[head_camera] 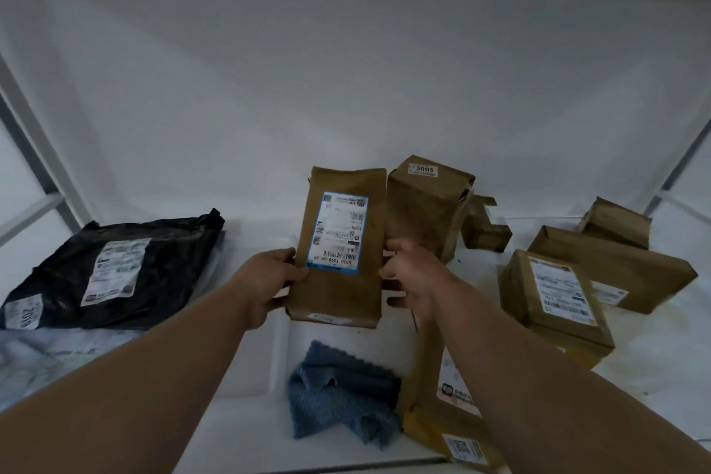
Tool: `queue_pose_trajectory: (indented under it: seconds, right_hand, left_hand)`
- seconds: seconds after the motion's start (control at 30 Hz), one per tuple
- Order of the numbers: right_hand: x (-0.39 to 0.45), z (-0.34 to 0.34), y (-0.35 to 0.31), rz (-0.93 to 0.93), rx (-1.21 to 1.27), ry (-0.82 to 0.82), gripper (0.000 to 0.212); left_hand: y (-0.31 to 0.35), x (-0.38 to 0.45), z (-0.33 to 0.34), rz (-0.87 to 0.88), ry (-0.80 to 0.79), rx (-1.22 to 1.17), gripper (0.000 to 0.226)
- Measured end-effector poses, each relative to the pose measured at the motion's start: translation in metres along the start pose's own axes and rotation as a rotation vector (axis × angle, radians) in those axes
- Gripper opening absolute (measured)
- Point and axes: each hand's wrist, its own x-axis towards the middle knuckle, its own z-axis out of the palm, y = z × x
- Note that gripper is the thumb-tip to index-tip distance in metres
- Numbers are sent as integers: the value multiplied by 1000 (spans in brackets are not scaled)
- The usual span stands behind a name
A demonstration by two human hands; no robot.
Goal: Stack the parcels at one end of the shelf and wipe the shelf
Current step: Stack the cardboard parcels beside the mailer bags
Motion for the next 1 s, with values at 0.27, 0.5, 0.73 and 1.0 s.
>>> queue_pose_trajectory:
  seconds: [0.27, 0.5, 0.73, 1.0]
  right_hand:
    - [-6, -1, -8, -64, 37, -47, 42]
    - [-10, -5, -6, -66, 83, -76, 33]
    - [-13, -13, -2, -321, -187, 138, 43]
    - [-39, -4, -16, -840, -1034, 453, 96]
  left_hand:
    - [9, -21, -5, 98, 52, -63, 45]
    - [17, -42, 4, 102, -91, -86, 54]
    - [31, -47, 1, 247, -14, 43, 77]
    - [61, -59, -2, 614, 235, 1310, 84]
